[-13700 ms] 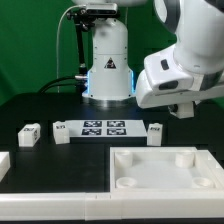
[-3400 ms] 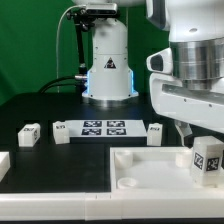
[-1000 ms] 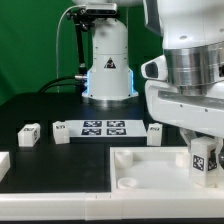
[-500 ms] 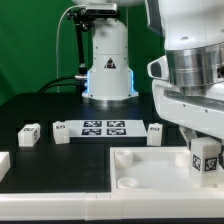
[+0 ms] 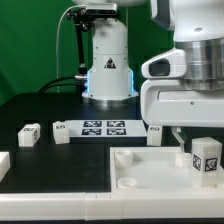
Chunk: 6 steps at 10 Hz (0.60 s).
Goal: Assemble one leg
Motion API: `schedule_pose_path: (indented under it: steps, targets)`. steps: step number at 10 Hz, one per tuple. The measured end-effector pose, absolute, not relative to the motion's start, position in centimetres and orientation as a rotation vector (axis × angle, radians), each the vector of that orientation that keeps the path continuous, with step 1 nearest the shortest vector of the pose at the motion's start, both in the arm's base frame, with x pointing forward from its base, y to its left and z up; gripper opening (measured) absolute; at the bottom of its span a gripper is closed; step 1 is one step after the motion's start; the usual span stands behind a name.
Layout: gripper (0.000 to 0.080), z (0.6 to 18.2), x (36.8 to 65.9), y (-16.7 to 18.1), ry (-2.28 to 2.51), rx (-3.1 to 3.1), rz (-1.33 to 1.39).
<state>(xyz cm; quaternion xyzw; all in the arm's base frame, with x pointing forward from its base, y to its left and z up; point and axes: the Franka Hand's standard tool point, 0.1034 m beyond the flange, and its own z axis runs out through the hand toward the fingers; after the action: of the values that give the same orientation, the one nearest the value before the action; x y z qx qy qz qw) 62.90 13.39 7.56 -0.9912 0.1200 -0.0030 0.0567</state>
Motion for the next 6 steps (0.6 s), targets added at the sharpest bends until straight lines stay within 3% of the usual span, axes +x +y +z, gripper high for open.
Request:
schedule_pose_path:
  steps: [4, 6]
  targets:
    - [0.0649, 7.3, 63.1, 11.8, -0.288, -3.032, -0.046]
    - [0.0649, 7.3, 63.1, 11.7, -0.362, -3.025, -0.049]
